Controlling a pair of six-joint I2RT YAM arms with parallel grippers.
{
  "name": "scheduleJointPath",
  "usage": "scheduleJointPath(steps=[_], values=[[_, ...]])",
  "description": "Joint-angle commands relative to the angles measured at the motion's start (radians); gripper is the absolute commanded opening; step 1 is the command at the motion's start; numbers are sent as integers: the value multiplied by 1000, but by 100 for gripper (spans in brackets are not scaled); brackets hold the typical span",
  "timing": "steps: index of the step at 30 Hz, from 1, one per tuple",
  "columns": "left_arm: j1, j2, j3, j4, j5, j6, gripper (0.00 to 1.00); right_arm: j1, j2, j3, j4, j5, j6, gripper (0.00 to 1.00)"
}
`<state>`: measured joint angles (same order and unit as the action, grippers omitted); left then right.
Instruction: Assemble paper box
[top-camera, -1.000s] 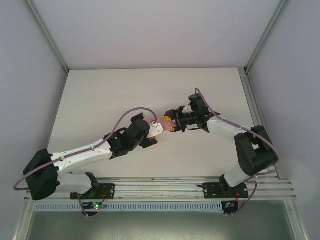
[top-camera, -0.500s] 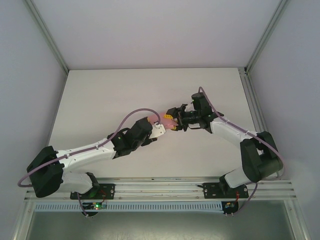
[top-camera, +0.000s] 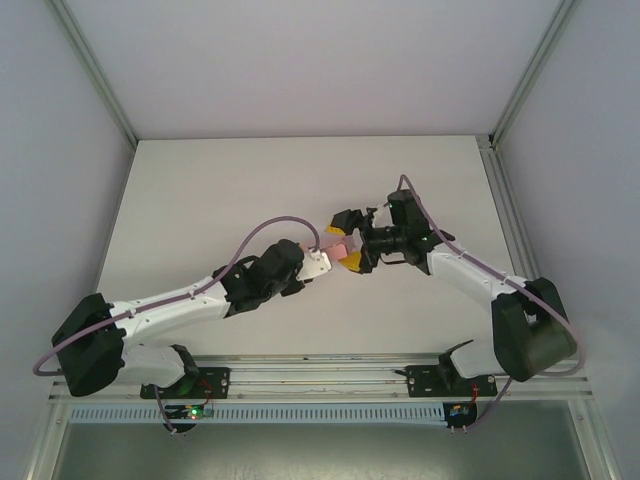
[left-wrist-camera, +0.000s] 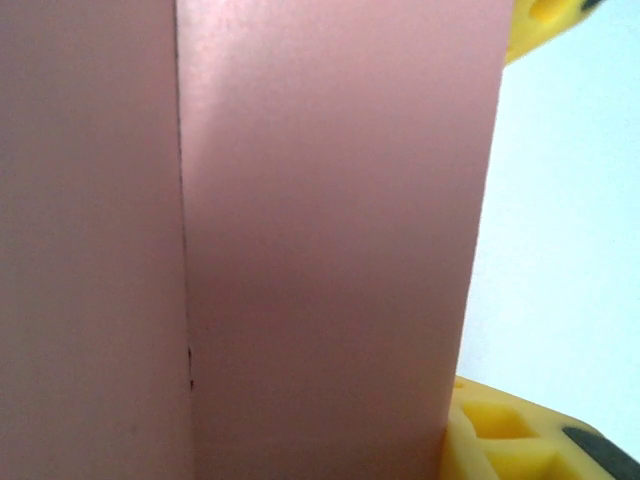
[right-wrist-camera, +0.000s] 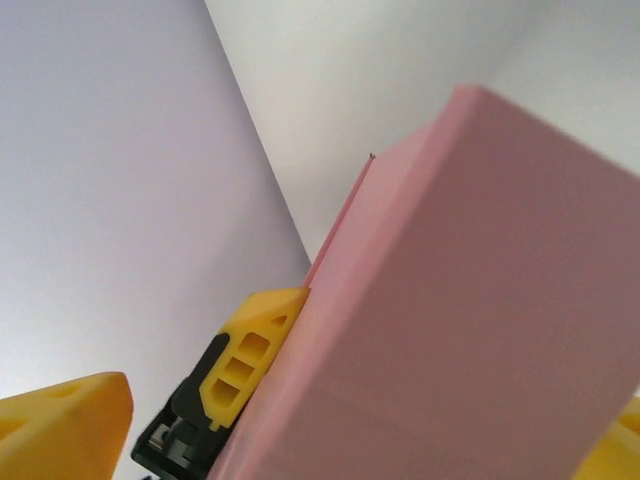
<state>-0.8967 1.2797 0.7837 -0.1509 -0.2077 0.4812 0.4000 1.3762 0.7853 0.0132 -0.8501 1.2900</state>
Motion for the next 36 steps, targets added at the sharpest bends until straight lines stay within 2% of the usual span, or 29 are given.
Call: scheduleJointPath(steps=[1, 5, 6, 8, 10, 12, 15, 17, 20, 23, 25, 28, 30, 36], values=[[10, -46, 24, -92, 66, -38, 35, -22, -72, 7, -70, 83, -166, 98], [39, -56, 61, -221, 177, -53, 35, -48, -180, 67, -259, 260, -398, 98], [53, -51, 82, -288, 238, -39, 36, -60, -213, 86, -297, 316, -487, 98], [78, -27, 117, -379, 285, -5, 37, -78, -283, 119, -362, 478, -677, 98], [91, 14, 165, -464, 282, 15, 37, -76, -358, 116, -356, 647, -814, 98], [127, 69, 229, -593, 376, 55, 39, -83, -440, 59, -261, 683, -905, 98], [210, 147, 286, -648, 447, 70, 39, -91, -523, -34, -110, 636, -967, 98], [264, 209, 329, -675, 481, 83, 39, -91, -517, -27, -130, 510, -1049, 98], [292, 305, 408, -735, 487, 97, 39, -59, -464, 8, -198, 359, -1130, 96], [293, 379, 457, -773, 493, 122, 39, -3, -392, 29, -239, 318, -1223, 89], [293, 407, 472, -776, 486, 130, 39, 32, -328, 55, -273, 316, -1269, 81], [293, 421, 480, -772, 500, 147, 39, 80, -216, 137, -365, 376, -1335, 71], [293, 418, 479, -760, 520, 159, 41, 104, -150, 179, -405, 417, -1367, 68], [293, 424, 481, -744, 525, 181, 41, 117, 6, 253, -440, 396, -1436, 53]])
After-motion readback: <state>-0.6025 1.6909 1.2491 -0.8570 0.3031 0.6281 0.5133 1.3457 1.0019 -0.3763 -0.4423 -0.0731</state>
